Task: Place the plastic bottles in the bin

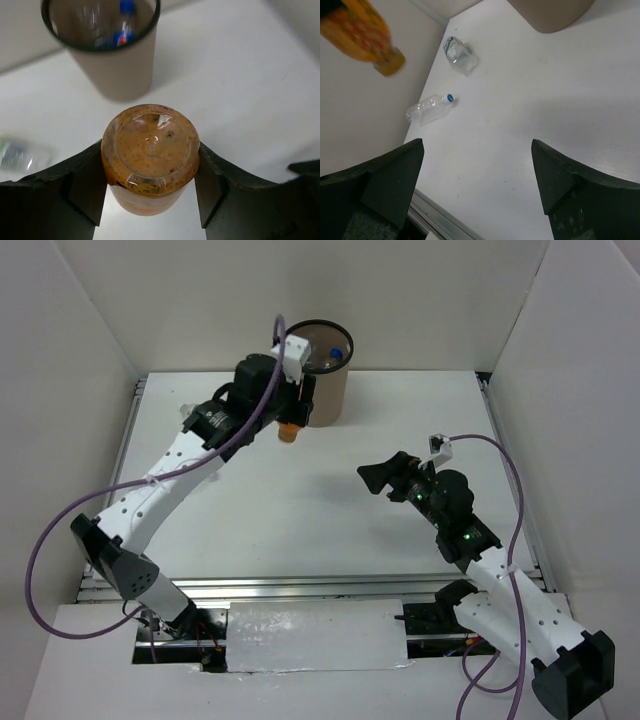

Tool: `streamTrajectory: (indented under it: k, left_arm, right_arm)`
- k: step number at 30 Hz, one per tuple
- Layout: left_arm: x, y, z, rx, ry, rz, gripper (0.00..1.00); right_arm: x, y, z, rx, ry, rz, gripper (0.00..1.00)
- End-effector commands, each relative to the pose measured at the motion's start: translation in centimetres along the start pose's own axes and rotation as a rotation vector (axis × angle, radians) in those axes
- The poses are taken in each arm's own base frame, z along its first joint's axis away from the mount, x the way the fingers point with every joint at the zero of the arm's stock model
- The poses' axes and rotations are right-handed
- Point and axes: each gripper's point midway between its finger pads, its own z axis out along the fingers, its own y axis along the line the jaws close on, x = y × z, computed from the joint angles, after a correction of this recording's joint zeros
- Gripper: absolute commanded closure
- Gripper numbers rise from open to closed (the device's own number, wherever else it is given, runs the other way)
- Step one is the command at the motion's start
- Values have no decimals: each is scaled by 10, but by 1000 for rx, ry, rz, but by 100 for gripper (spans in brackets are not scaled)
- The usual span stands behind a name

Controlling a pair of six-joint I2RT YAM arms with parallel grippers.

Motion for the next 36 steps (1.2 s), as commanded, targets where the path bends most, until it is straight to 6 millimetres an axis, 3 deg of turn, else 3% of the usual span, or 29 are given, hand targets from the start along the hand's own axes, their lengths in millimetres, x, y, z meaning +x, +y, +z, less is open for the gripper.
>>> streamTrajectory:
  k: [1,2,5,12,14,18,19,20,22,25,26,29,31,36]
  left_arm:
    - [-98,-20,-30,108,-340,-111,100]
    - [-124,-22,-30,117,-437,-101,100]
    - [-162,-14,-23,57,-585,-96,100]
    - [-227,16,12,-26,-803,-56,100]
    - [-234,18,35,-11,-816,-38,100]
    - [-238,46,69,-28,-865,-48,100]
    - [-228,49,93,-22,-842,-62,100]
    - [-233,51,94,-1,-856,-64,100]
    - [-225,64,115,9,-857,-62,100]
    - [-199,68,144,28,-822,-43,98]
    - [-196,68,148,35,-815,-36,93]
    - [-183,67,161,51,-786,-7,58]
    - [-176,66,165,64,-774,-1,23]
    - [-177,60,151,91,-779,42,13]
  right_arm:
    - [-11,5,-3,-23,-60,-23,5]
    - [-12,8,-4,-33,-65,-22,5]
    - [-10,8,-5,-40,-59,-24,5]
    - [-12,5,-2,-22,-67,-41,5]
    - [-11,4,-2,-17,-57,-46,5]
    - [-14,6,-3,-19,-69,-55,5]
    - [-14,6,-4,-22,-70,-55,5]
    - [-15,8,-4,-31,-71,-59,5]
    - [-14,10,-4,-38,-68,-66,5]
    - [-11,2,2,-5,-59,-71,5]
    - [-11,1,3,2,-55,-74,5]
    - [-8,2,7,1,-29,-78,5]
    - [-6,6,6,-21,-21,-82,5]
    - [-9,9,2,-35,-33,-96,4]
